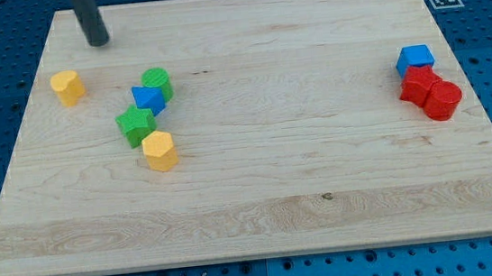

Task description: Place the arm at the top left side of the yellow heart

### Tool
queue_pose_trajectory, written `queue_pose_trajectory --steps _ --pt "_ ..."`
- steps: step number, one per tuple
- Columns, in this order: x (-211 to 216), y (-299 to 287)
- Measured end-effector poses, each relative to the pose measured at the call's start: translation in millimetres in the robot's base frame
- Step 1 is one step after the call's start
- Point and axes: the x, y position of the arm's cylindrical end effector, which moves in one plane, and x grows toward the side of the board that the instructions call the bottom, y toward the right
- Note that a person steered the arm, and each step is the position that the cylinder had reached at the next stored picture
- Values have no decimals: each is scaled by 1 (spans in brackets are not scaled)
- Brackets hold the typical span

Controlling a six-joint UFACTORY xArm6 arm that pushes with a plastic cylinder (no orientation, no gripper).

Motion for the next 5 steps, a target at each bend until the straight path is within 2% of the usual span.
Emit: queue_pose_trajectory --steps 1,5 --pt "0 -36" --pt "11 -72"
